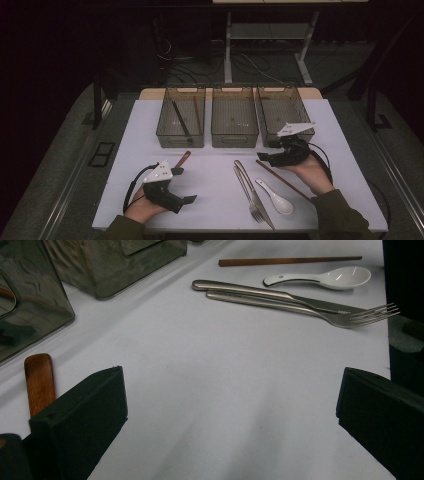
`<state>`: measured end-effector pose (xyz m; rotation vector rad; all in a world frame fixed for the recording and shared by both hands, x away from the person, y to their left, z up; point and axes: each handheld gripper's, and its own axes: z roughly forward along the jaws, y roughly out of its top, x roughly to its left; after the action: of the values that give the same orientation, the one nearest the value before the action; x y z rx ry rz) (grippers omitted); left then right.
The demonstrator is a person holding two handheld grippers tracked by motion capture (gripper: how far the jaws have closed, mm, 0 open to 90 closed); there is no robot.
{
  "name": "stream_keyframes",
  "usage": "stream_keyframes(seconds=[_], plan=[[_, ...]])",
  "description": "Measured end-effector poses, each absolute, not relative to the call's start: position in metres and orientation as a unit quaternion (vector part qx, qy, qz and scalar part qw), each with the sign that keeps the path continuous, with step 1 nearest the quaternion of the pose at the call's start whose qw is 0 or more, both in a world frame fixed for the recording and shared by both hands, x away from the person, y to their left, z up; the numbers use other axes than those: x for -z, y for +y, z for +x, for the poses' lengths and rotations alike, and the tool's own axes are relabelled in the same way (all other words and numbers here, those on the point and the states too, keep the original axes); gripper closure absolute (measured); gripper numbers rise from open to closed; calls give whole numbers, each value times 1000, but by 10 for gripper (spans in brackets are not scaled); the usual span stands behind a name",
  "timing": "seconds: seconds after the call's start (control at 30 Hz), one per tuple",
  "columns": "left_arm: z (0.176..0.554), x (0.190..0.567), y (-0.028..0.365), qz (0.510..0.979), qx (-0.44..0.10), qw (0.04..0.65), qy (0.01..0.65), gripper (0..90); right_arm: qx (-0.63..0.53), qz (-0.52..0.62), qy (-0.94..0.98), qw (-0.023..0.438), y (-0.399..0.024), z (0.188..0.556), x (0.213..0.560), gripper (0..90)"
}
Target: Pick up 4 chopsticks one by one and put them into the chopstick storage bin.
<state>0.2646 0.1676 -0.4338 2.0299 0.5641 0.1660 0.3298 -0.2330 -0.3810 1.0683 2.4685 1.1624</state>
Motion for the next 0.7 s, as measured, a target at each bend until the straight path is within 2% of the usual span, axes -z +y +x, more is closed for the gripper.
stream_keyframes(seconds=[0.07,0.3,0.7], plan=[[264,434,168,836,-69,491,233,0,-395,366,837,101,-242,324,384,398],[264,434,167,838,-70,489,233,0,-384,365,843,90,-271,298,400,402],[265,434,167,841,-72,484,233,0,-358,368,855,75,-302,272,420,621]])
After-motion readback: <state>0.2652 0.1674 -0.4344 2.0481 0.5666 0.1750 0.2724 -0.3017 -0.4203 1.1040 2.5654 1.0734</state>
